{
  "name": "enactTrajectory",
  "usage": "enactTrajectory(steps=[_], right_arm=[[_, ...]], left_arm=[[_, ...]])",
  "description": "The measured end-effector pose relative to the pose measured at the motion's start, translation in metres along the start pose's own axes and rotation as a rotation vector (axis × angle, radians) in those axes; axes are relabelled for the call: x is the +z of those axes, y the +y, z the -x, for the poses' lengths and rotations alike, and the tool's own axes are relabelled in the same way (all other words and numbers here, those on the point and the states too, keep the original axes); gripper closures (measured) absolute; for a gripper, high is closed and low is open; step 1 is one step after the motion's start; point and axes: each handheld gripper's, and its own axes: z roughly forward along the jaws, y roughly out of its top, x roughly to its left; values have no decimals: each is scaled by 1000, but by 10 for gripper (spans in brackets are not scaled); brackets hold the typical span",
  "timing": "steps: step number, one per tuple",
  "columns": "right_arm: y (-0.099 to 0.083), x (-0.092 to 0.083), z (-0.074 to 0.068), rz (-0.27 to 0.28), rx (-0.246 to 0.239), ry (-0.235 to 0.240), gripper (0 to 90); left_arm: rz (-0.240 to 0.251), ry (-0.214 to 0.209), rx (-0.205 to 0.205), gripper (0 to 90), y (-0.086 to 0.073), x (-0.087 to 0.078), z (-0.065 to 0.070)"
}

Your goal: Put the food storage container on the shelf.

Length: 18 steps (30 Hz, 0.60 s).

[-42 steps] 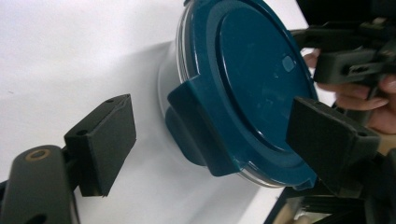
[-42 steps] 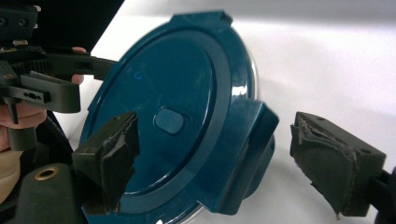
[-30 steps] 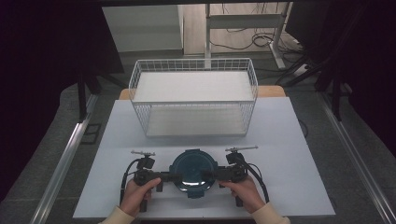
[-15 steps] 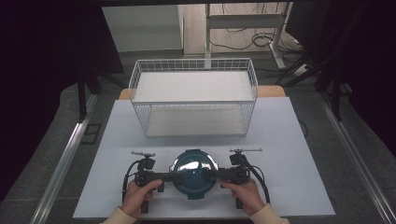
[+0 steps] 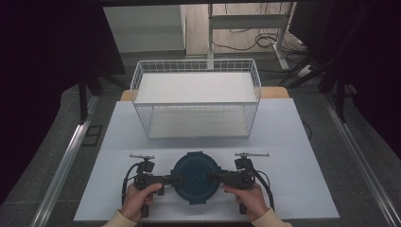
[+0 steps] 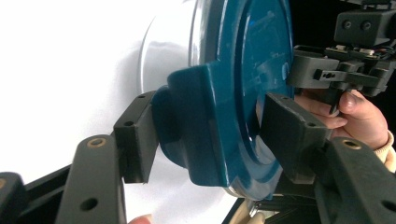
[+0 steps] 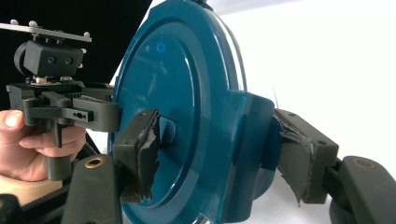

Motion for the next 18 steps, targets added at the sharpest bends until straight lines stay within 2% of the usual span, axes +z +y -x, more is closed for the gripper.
enactTrajectory(steps=[3, 8, 12, 14, 18], right_arm=[[0, -2, -2, 22, -17, -4, 376], [0, -2, -3, 25, -26, -4, 376], [0, -3, -6, 29, -64, -10, 378], [1, -3, -9, 36, -91, -10, 379], [2, -4, -10, 50, -104, -2, 380]], left_arm=[[7, 4, 18, 418, 0, -2, 2], [13, 3, 25, 422, 0, -2, 1], [30, 16, 34, 427, 0, -4, 4], [40, 28, 51, 424, 0, -5, 7], [46, 36, 68, 425, 2, -8, 10]])
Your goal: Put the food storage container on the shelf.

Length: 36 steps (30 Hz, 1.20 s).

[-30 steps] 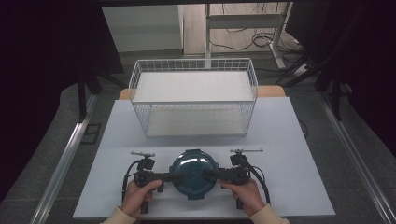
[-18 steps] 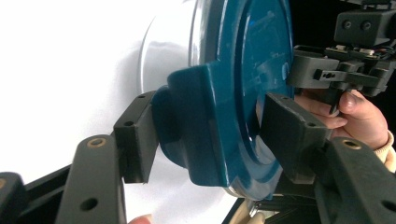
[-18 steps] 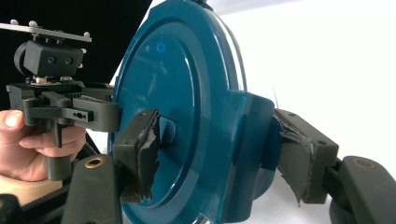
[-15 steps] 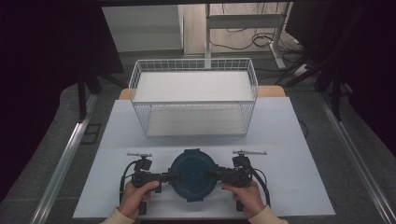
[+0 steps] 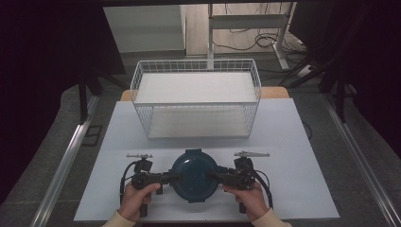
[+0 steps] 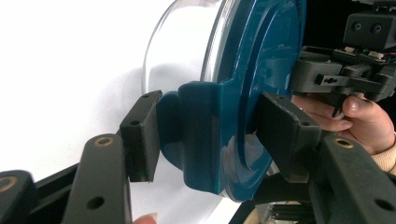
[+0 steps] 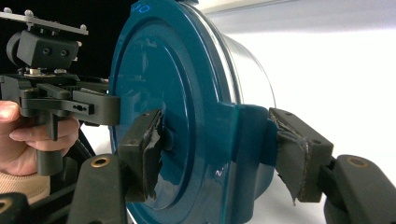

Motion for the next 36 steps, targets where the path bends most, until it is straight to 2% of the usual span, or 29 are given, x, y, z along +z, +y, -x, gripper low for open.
enactTrajectory(steps=[9, 11, 21, 26, 31, 36], right_arm=[[5, -4, -5, 14, -31, 6, 380], [10, -5, -7, 22, -52, 1, 380], [19, -6, -10, 22, -70, 5, 381], [26, -7, -10, 22, -76, 10, 382], [38, -8, -11, 22, -84, 10, 382], [52, -11, -14, 29, -95, 13, 383]], left_arm=[[25, 3, 40, 427, 4, -5, 7], [35, -2, 43, 428, 7, -7, 8], [47, 3, 62, 428, 14, -11, 12], [52, 15, 80, 428, 22, -13, 16], [61, 10, 78, 428, 32, -15, 18], [71, 18, 100, 427, 44, -20, 25]])
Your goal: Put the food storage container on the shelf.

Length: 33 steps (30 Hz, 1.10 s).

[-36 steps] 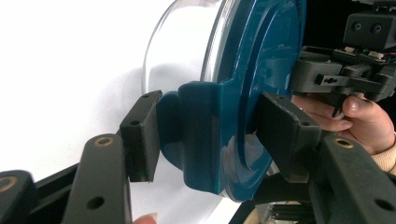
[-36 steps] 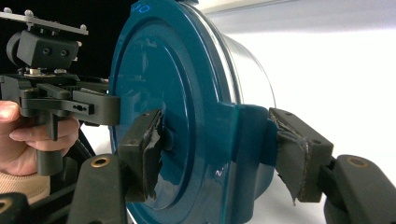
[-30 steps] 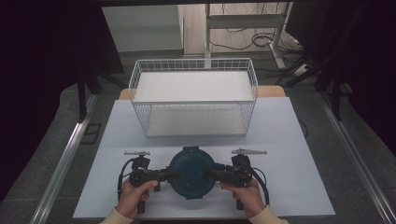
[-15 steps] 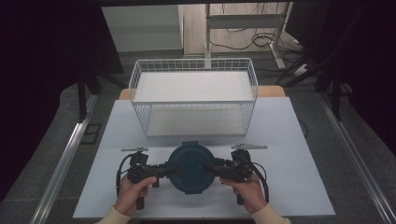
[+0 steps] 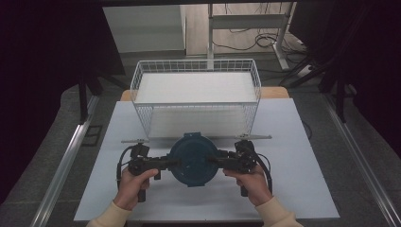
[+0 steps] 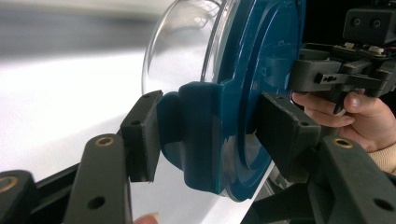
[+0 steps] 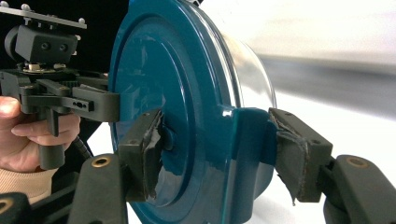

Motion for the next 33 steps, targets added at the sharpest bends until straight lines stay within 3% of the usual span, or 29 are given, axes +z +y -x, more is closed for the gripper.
enactTrajectory(steps=[11, 17, 33], right_arm=[[30, -15, -12, 41, -27, 7, 388], [45, -21, -15, 50, -35, 7, 389], [66, -29, -18, 58, -35, 12, 391]], left_arm=[[26, 5, 57, 428, 33, -14, 20], [37, 3, 66, 428, 48, -16, 27], [58, 3, 86, 430, 67, -21, 37]])
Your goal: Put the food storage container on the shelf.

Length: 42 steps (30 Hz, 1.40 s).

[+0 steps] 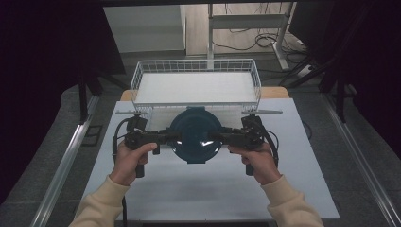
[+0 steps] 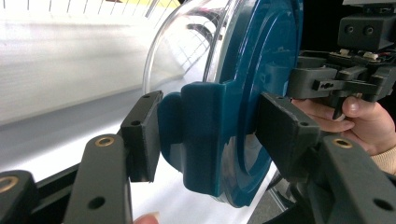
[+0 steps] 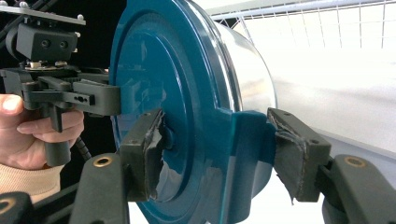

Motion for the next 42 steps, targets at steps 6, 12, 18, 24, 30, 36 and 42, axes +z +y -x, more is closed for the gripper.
enactTrajectory(steps=[6, 12, 18, 24, 30, 36, 42], right_arm=[[10, -2, -1, 6, -6, 4, 392], [21, -2, -1, 15, -12, 12, 393], [35, -4, -7, 22, -29, 12, 393], [49, -5, -14, 20, -51, 4, 395], [59, -6, -17, 18, -62, -2, 395], [71, -4, -20, 14, -75, -4, 396], [83, -3, -21, 4, -81, -2, 395]], left_arm=[[2, 2, 12, 431, 12, -2, 4], [10, 16, 38, 430, 26, -7, 8], [21, 18, 56, 428, 39, -12, 12], [32, 16, 71, 423, 50, -18, 14], [39, 10, 69, 423, 58, -20, 14], [46, 6, 65, 424, 66, -23, 13], [53, 5, 68, 424, 76, -27, 12]])
